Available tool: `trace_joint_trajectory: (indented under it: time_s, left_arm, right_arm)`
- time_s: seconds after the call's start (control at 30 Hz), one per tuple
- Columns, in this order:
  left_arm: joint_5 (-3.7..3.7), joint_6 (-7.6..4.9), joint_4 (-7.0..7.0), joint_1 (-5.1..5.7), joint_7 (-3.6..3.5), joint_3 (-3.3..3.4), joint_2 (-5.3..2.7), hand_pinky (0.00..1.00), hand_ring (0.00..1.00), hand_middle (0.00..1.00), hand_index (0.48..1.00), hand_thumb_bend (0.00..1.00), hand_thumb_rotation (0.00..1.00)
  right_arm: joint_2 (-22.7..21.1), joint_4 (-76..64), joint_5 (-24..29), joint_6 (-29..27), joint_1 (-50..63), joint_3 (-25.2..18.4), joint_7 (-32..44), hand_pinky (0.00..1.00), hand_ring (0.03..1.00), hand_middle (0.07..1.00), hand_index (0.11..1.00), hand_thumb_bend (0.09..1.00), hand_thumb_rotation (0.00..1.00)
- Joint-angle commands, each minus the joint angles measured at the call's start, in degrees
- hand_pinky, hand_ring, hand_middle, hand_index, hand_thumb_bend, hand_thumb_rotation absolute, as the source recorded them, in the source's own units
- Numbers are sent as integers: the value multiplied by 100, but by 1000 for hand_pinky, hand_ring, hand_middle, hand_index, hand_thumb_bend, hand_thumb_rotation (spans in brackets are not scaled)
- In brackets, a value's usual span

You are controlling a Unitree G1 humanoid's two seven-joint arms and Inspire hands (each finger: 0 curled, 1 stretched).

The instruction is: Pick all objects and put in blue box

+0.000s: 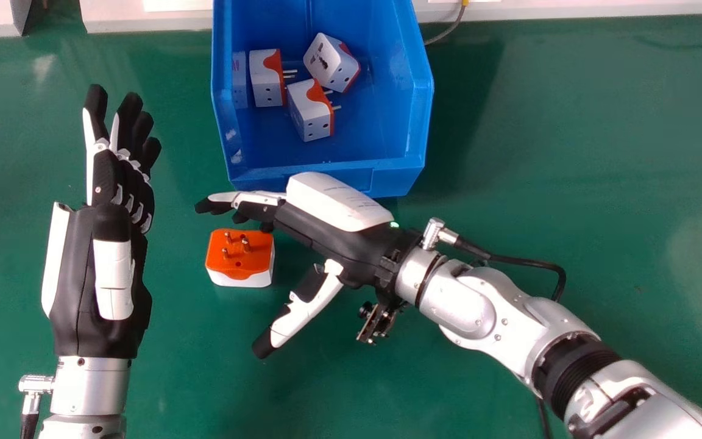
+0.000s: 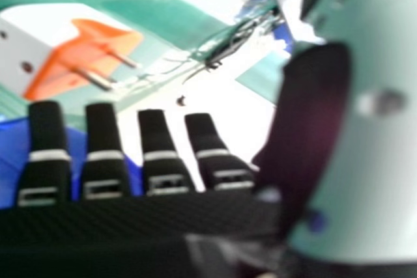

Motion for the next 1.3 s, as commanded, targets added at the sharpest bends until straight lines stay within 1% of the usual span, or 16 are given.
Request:
trace_joint_trajectory:
  time_s: [0.0,0.07,0.1,0.2,0.3,0.37,0.43,0.53,0.67,0.73,0.93,1.07,1.17,1.27]
  left_arm:
    - [1,-128,-128,10,-1,-17,4,1000,1000,1000,993,895,1000]
    - [-33,-115,-128,8,-27,-24,9,1000,1000,1000,993,898,1000]
    - [-38,-109,-136,10,-31,-26,10,1000,1000,1000,994,899,1000]
    - [-23,-125,-144,15,-27,-34,1,1000,1000,1000,993,900,1000]
    - [-34,-118,-176,28,-42,-50,-1,1000,1000,1000,994,900,1000]
    - [-50,-113,-172,25,-60,-52,8,1000,1000,1000,994,901,1000]
    - [-51,-112,-170,27,-62,-53,6,1000,1000,1000,994,903,1000]
    - [-25,-135,-136,20,-51,-48,-6,1000,1000,1000,993,905,1000]
    - [-45,-97,-158,39,-56,-45,2,1000,1000,1000,993,908,1000]
    - [-34,-79,-161,49,-44,-45,-1,1000,1000,1000,993,913,1000]
    - [-35,-22,-246,98,-20,-51,-1,1000,1000,1000,993,923,1000]
    - [-5,-26,-289,122,4,-61,-5,1000,1000,1000,993,921,1000]
    - [2,-31,-291,115,5,-72,-3,1000,1000,1000,993,918,1000]
    - [3,-57,-232,90,5,-66,11,1000,1000,1000,993,915,999]
  right_arm:
    - [27,1,29,-34,-227,0,14,701,808,859,864,1000,277]
    - [28,21,11,-28,-251,14,9,703,808,859,865,1000,275]
    - [25,27,-2,-23,-262,28,-1,704,808,859,865,1000,275]
    - [38,76,-73,14,-311,91,-82,703,808,859,864,1000,273]
    - [80,181,-146,89,-385,147,-132,699,803,855,861,1000,271]
    - [89,232,-215,130,-418,190,-187,698,802,854,860,1000,270]
    - [90,256,-291,160,-440,238,-259,698,802,854,859,1000,270]
    - [78,273,-323,161,-460,275,-287,698,801,852,858,1000,275]
    - [51,258,-387,204,-520,356,-341,697,801,850,857,1000,277]
    - [42,253,-423,225,-558,365,-369,696,801,850,856,1000,278]
    - [14,217,-453,192,-617,333,-465,696,806,849,858,1000,282]
    - [3,226,-511,165,-624,358,-552,697,807,846,859,1000,284]
    - [20,238,-482,185,-647,345,-521,698,808,845,859,1000,286]
    - [26,232,-453,208,-677,325,-479,698,809,845,859,1000,288]
